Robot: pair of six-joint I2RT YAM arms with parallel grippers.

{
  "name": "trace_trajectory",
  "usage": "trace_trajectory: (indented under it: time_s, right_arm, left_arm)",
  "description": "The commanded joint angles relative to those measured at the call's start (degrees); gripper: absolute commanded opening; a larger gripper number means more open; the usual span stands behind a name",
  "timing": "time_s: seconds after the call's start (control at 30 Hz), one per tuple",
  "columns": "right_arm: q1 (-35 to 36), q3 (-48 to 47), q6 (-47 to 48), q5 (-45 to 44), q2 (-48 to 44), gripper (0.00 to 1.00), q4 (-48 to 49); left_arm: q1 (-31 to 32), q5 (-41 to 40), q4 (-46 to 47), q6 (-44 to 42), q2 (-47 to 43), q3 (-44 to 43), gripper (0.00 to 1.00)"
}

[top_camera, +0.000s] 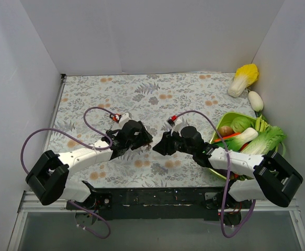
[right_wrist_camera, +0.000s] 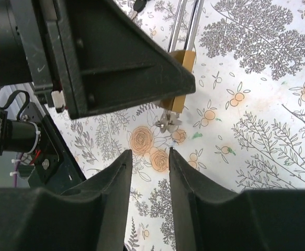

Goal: Unlock with the key

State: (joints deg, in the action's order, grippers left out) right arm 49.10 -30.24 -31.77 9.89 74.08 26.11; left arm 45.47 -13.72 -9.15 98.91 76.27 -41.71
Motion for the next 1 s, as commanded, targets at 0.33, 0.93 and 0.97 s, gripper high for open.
trace_trajectory:
  time_s: [0.33,0.93,0.97]
  right_arm:
    - [0.8,1.5,-1.0,0.8,2.1,0.53,5.5]
    - [0.8,-2.7,-1.5,0.6,10.8,0.37,12.8]
    - [0.8,-3.0,-1.5,0.9,11.1,0.35,13.0]
  left_arm:
    - [-1.1,1.7,5.5,0.6,-2.6,0.2,0.0]
    - [-1.1,2.5,6.0,1.3,-5.1,3.0,0.0]
    - [-1.1,2.5,6.0,1.2,-5.1,3.0,0.0]
